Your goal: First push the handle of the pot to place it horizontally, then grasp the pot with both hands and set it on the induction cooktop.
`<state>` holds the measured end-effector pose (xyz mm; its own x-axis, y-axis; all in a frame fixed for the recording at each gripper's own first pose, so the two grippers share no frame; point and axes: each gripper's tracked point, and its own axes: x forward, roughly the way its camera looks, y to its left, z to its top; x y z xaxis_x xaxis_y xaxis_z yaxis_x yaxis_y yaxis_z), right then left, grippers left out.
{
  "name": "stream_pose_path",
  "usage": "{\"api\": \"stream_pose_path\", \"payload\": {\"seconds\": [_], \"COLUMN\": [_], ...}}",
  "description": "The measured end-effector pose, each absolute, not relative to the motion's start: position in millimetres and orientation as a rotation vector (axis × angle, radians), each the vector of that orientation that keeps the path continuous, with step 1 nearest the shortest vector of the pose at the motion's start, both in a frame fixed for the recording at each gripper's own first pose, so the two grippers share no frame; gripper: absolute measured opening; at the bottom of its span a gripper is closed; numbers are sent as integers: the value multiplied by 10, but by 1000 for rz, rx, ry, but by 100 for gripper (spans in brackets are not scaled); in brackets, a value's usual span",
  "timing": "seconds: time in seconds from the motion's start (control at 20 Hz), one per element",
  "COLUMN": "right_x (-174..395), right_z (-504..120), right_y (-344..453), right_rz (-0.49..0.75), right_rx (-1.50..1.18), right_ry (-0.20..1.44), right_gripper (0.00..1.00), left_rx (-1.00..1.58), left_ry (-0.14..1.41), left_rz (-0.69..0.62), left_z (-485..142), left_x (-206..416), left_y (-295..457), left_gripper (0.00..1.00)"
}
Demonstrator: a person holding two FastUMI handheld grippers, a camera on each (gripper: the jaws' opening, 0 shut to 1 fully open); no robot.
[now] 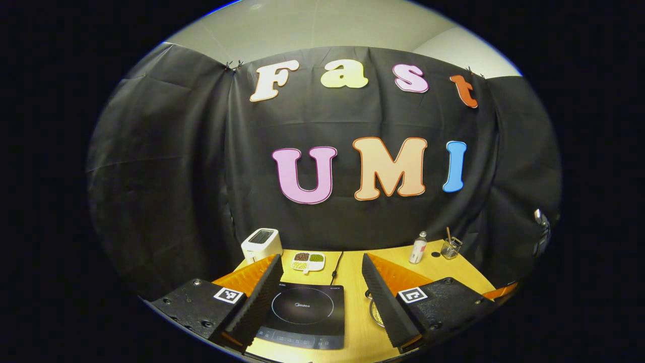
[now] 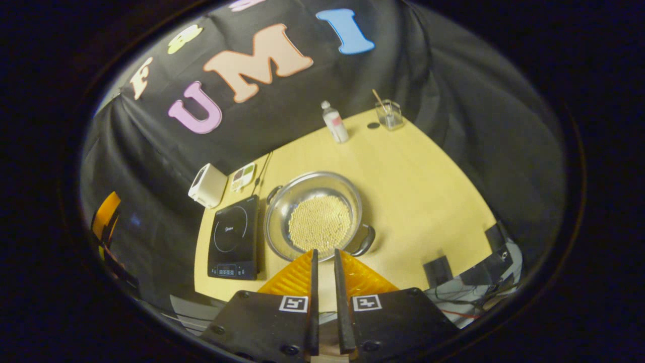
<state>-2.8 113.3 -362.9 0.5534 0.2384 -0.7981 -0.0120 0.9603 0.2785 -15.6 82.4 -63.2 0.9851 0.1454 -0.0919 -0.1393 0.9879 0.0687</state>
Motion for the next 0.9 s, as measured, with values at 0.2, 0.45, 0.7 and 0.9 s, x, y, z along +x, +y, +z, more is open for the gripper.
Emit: {"api": "stream_pose_path", "payload": {"seconds": [0.2,0.45,0.7,0.9], "right_x": [-22,-44,-77,-74], "right_z": [-4007,-4423,-4800,-5028], "right_y": [1110,1153,1202,1219], "right_rz": [155,164,162,151], "right_rx": [362,442,495,523], "right_ry": [1104,1257,1384,1452], "right_gripper": [18,18,18,18], "left_rx": [64,55,40,28], "left_ry": [115,138,146,146], "left_rz": [180,225,246,249], "left_z": [-685,-763,-843,-937], "left_x": [-88,23,170,302], "left_y": [738,631,503,370], "left_gripper": [96,93,94,94]}}
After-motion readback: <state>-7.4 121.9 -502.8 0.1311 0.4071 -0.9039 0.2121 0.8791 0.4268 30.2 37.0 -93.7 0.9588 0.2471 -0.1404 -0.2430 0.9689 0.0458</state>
